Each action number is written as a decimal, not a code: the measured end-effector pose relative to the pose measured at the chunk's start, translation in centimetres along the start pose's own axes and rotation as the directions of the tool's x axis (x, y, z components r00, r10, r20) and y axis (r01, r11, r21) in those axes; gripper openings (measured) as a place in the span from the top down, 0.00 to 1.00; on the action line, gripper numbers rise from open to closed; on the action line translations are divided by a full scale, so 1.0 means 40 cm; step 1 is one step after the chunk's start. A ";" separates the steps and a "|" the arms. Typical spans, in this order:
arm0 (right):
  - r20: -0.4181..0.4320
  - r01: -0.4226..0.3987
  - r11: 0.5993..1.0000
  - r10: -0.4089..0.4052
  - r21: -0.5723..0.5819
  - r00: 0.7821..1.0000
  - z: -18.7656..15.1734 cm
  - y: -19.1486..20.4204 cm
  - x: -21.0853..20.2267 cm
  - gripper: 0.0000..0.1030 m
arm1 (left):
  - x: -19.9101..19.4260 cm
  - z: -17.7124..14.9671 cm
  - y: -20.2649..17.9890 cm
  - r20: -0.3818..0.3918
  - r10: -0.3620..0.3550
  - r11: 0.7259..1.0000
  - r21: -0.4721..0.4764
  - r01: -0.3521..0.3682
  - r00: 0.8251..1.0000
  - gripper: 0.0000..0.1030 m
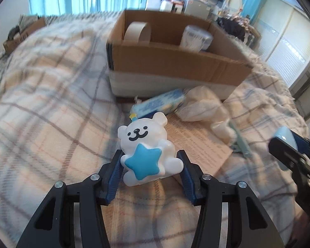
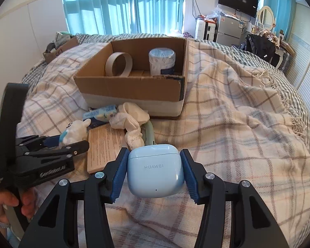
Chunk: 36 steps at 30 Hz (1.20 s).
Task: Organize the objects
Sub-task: 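Carry bear toy and earbuds case into the box and open both tools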
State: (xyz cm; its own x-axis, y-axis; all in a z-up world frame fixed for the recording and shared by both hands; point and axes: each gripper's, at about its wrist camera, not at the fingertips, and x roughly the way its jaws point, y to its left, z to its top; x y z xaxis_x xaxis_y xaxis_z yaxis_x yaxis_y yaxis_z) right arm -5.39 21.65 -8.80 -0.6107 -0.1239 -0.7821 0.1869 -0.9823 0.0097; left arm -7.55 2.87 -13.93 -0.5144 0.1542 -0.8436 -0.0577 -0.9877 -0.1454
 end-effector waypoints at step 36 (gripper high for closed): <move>0.146 -0.073 0.997 0.074 -0.012 0.987 0.423 -0.025 -0.030 0.51 | -0.128 0.387 -0.025 0.259 -0.007 0.995 0.096 -0.018 0.966 0.49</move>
State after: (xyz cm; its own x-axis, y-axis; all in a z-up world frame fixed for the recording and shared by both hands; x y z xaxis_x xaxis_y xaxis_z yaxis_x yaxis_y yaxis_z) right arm -17.86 20.41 2.68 -0.7007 -0.2156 -0.6801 0.2407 -0.9688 0.0591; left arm -18.11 2.65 -1.45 -0.7180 0.1492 -0.6798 -0.1303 -0.9883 -0.0793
